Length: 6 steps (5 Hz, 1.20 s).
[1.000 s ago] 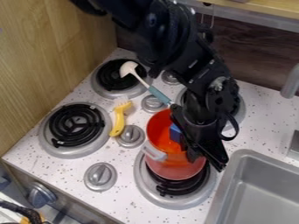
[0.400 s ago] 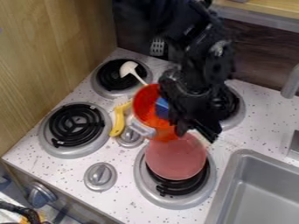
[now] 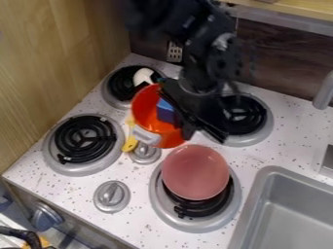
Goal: Move the orange cup in between the left burners
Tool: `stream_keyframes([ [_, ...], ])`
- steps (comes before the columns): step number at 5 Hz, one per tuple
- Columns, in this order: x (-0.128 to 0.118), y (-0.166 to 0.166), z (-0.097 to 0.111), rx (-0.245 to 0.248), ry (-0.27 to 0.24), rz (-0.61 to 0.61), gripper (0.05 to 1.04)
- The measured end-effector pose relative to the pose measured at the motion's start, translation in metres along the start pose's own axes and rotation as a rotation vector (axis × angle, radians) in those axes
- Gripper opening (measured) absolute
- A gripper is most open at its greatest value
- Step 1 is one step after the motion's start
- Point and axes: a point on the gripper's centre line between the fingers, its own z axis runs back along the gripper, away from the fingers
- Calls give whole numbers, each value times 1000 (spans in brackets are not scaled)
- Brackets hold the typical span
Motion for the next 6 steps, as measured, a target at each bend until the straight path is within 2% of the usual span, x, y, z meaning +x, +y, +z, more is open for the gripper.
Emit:
stream_keyframes([
  [1, -7, 19, -3, 30, 47, 2, 68],
  [3, -7, 68, -13, 62, 6, 22, 68],
  [4, -15, 83, -30, 56, 39, -12, 68],
  [5, -7, 105, -39, 44, 6, -85, 68],
  [6, 4, 116, -55, 4, 15, -147, 68],
])
